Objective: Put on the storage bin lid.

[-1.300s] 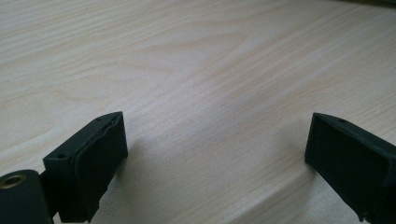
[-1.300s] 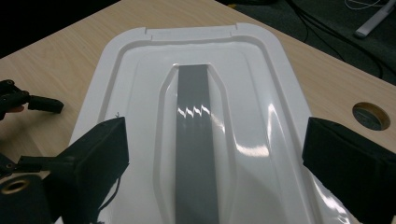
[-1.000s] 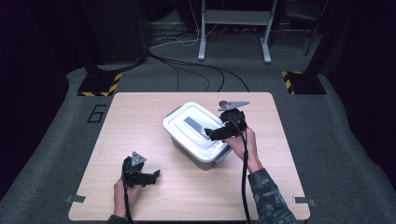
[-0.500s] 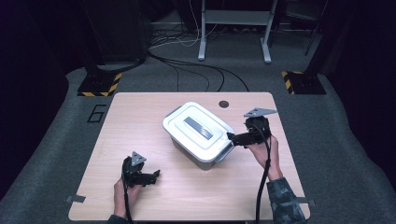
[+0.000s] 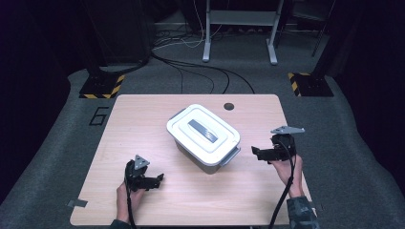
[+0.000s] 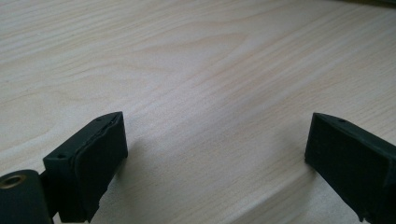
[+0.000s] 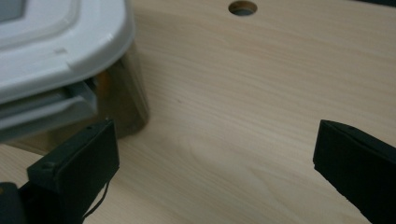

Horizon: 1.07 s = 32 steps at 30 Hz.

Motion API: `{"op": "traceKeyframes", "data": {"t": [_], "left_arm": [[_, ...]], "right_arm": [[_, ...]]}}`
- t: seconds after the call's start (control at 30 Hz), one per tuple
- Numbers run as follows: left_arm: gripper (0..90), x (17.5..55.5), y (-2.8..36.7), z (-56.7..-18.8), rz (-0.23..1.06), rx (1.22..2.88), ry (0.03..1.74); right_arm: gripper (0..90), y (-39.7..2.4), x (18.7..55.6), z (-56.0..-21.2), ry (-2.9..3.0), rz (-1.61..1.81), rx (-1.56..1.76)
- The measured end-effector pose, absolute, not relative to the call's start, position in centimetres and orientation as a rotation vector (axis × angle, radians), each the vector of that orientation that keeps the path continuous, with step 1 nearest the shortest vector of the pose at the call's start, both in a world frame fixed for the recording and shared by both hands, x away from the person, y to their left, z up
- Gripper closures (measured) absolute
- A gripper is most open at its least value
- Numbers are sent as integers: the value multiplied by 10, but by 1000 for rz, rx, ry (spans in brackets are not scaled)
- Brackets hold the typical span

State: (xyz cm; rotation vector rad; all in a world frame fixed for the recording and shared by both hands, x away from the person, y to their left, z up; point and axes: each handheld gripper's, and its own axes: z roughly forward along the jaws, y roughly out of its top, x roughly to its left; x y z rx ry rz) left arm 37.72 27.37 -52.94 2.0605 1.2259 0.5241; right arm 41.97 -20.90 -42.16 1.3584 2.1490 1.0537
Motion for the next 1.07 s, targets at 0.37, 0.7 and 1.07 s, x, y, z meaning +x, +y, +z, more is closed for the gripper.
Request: {"op": "traceKeyframes", "data": {"t": [0.37, 0.7, 1.07], "left_arm": [[53, 377, 273, -530, 531, 2049, 1225], [52, 377, 273, -530, 531, 2051, 1226], [53, 377, 273, -530, 531, 2051, 1226]], "right_arm": [[0, -229, 411, -484, 2159, 965, 1493], [0, -230, 395, -524, 2077, 920, 1514], [0, -223, 389, -529, 2108, 890, 1441]]}}
